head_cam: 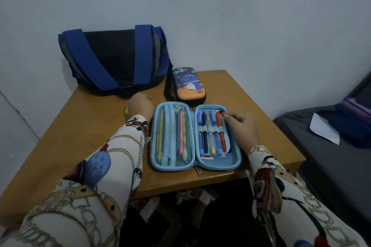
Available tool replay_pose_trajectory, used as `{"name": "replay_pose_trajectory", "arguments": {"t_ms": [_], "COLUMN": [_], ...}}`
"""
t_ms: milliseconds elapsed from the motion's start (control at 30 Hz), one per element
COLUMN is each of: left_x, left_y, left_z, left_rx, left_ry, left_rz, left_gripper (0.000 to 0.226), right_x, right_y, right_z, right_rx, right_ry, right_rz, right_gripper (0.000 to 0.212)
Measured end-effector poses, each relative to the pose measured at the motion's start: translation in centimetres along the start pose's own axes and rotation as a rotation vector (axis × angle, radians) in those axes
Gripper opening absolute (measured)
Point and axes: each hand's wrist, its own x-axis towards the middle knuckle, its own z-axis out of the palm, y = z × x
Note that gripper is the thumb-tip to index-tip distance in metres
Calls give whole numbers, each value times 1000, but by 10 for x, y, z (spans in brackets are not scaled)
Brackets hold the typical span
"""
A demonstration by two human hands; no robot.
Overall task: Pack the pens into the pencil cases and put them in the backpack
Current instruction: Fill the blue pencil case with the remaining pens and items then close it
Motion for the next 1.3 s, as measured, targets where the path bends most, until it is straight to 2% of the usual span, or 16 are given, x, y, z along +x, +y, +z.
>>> {"name": "replay_pose_trajectory", "arguments": {"t_ms": [200,367,500,633,767,933,1300], "left_x": [0,-13,-29,-42,-55,-50,-45], "left_y": [-2,4,28,53,70,74,77], "left_z": [-3,6,9,30,47,58,53], "left_rx": [93,-47,-55,-191,-185,-38,81], "left_ry": [-140,143,207,11,-141,-236,-322], "left_rz": [9,63,281,562,701,726,843], "left_gripper": [34,25,32,36,30,21,26], "right_x": [-1,-2,-3,-3,-2,-2,-4], "right_y": [-1,-2,-3,-3,-3,-3,-4], "right_z": [1,0,0,0,-1,0,0], "right_rx": [-8,-2,-2,-17,-19,-3,-10], "right_ry": [2,4,3,5,5,-3,-1], "right_rz": [15,18,22,11,3,12,6], "right_gripper": [21,19,20,18,15,17,15]}}
